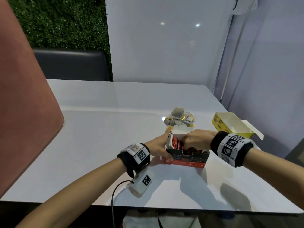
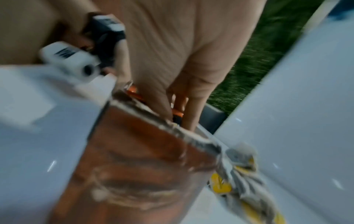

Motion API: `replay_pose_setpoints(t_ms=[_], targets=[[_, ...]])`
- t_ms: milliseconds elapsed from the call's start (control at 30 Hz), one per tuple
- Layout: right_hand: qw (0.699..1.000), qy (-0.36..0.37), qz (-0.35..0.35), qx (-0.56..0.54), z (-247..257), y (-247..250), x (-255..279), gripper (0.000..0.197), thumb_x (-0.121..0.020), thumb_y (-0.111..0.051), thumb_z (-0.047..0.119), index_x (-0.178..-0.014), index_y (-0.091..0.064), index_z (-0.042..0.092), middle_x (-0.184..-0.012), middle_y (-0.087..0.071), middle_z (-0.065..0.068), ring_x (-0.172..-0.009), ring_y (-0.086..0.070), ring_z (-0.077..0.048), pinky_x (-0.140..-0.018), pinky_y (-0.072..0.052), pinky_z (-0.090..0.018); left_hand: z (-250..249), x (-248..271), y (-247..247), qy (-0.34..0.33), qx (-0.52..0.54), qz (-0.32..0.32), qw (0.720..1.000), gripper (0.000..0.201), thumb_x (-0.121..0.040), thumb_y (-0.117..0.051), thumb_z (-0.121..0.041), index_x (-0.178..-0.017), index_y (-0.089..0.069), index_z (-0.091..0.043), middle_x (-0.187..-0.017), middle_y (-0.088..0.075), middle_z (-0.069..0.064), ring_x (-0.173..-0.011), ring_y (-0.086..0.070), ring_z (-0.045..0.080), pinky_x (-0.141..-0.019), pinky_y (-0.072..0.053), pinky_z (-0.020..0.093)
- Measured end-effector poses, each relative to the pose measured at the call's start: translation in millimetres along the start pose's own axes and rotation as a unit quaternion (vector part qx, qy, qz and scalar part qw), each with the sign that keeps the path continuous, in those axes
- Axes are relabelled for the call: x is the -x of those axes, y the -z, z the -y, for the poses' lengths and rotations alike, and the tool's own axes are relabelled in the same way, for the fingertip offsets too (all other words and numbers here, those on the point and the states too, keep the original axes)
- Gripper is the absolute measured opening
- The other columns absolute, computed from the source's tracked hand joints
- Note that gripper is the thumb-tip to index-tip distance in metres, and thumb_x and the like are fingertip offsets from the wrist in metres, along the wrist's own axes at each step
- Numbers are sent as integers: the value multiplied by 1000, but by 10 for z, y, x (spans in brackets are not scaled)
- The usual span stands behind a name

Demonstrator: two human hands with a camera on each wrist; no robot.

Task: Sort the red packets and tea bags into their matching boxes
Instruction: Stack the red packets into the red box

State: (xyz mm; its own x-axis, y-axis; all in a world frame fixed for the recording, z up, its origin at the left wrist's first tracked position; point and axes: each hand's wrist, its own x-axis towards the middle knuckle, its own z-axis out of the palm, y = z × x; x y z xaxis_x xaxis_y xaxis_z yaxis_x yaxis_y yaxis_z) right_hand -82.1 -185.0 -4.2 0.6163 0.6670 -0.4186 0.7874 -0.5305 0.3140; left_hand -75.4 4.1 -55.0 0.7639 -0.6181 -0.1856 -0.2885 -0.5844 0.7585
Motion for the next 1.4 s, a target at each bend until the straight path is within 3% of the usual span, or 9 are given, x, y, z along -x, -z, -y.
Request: replay_pose_setpoints(t_ms=[200, 400, 600, 767, 900, 1067, 1167, 1233, 1400], targets=[[960, -7, -195, -202, -68, -277, 35, 17, -83, -64, 6, -97, -72, 11, -103, -70, -4, -100, -60, -20, -85, -50, -26, 36, 14, -2, -2, 0, -8, 1000, 123, -73, -77, -10, -145, 23, -13, -147, -37, 10, -126, -44, 19, -91, -37, 14], [969, -22, -158, -191, -59, -207, 148, 24, -84, -60, 3, -104, -70, 13, -112, -67, -1, -106, -55, -19, -86, -48, -27, -8, 36, 13, 8, -1, -7, 1000, 124, -74, -77, -11, -145, 25, -15, -145, -39, 8, -128, -42, 20, -98, -35, 19], [965, -22, -191, -177, 72, -109, 97, 32, -83, -57, 0, -110, -64, 15, -113, -62, -2, -105, -52, -22, -84, -48, -31, -140, 113, 16, 8, 13, -12, 1000, 118, -78, -71, -2, -141, 28, -9, -135, -45, 7, -110, -41, 7, -66, -32, -9], [872, -208, -310, -317, 120, -12, 324, 25, -90, -55, 8, -115, -60, 12, -118, -60, -3, -104, -59, -19, -79, -42, -19, -180, 140, 0, -1, 45, -11, 999, 113, -78, -67, 6, -141, 26, -7, -127, -40, 1, -110, -40, 7, -65, -33, -9], [862, -315, -122, -378, 278, 33, 268, 31, -94, -52, 25, -117, -58, 5, -113, -64, -12, -91, -61, -23, -71, -46, -22, -111, 103, 3, -4, 34, -7, 999, 110, -76, -72, 1, -144, 13, -9, -131, -41, 3, -114, -40, 8, -72, -36, -6], [870, -298, -16, -392, 433, 281, 70, 47, -98, -38, 14, -144, -32, 22, -136, -49, -13, -123, -48, -29, -94, -40, -28, -13, 58, -10, 22, -13, -21, 999, 89, -69, -80, -11, -133, -19, -8, -122, -52, 7, -112, -52, 17, -88, -43, 22], [821, -289, 3, -492, 432, 315, -89, 37, -97, -41, 10, -134, -46, 8, -126, -55, -16, -121, -51, -31, -61, -43, -18, 30, 90, 4, 22, -22, -32, 999, 80, -69, -81, -11, -126, -25, -7, -114, -54, 5, -104, -53, 16, -85, -45, 24], [804, -288, -22, -520, 426, 283, -173, 26, -95, -46, 15, -119, -56, 13, -98, -62, -9, -92, -62, -23, -54, -40, -17, 53, 118, 33, 20, -26, -35, 999, 79, -69, -81, -12, -126, -26, -8, -113, -54, 5, -103, -54, 17, -84, -47, 25], [862, -296, -36, -409, 447, 282, -168, 33, -96, -43, 20, -126, -52, 10, -121, -59, -9, -108, -56, -27, -87, -44, -30, 92, 206, 69, 24, -20, -43, 999, 79, -67, -82, -13, -125, -28, -9, -117, -57, 8, -105, -57, 19, -85, -48, 27]])
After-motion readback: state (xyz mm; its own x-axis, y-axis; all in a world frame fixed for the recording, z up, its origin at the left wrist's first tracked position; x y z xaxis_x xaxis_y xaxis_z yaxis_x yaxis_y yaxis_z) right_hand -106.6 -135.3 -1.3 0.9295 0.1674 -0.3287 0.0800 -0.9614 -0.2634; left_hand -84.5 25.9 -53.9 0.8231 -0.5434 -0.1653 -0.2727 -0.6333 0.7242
